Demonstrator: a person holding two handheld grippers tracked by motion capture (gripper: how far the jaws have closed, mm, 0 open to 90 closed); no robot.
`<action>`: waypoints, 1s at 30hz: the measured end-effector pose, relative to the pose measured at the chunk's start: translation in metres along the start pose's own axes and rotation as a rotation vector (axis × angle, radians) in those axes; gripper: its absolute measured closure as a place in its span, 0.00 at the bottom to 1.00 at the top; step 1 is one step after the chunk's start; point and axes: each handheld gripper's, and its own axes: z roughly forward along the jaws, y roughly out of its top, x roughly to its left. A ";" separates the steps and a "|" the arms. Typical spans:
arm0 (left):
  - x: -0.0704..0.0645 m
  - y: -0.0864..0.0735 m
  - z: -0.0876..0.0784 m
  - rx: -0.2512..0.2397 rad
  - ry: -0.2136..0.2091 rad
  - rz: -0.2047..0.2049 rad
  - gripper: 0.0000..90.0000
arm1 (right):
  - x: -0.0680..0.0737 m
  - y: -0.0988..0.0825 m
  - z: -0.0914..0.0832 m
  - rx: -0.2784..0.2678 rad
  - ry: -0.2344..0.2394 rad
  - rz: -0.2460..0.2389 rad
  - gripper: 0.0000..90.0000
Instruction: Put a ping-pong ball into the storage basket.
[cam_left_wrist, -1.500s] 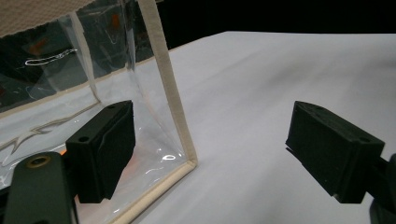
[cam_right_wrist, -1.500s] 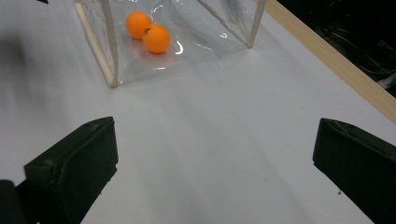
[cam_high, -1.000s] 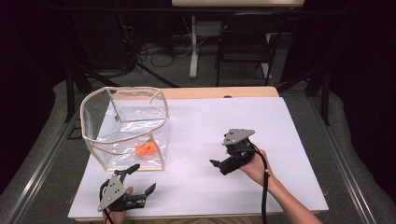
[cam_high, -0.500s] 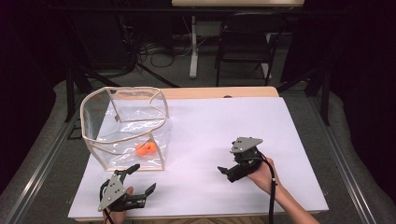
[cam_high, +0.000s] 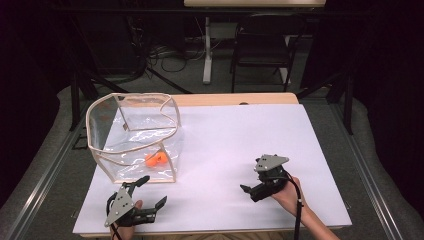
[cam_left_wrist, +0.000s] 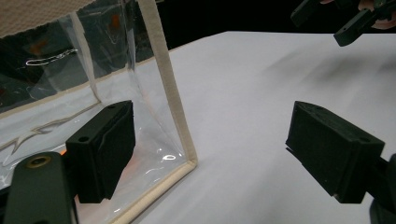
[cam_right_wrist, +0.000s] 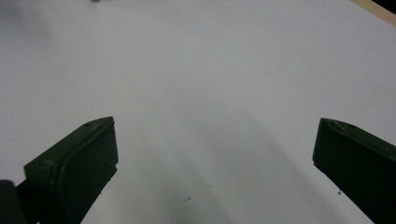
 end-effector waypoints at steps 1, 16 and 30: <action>0.000 0.000 0.000 -0.001 0.000 0.000 0.17 | 0.000 -0.002 -0.001 0.000 -0.002 0.000 0.00; -0.001 0.000 0.001 0.003 -0.004 0.002 0.17 | 0.002 -0.035 -0.011 0.009 -0.029 0.041 0.00; -0.002 0.000 0.001 0.009 -0.006 0.001 0.17 | 0.010 -0.046 -0.018 -0.005 -0.049 0.042 0.00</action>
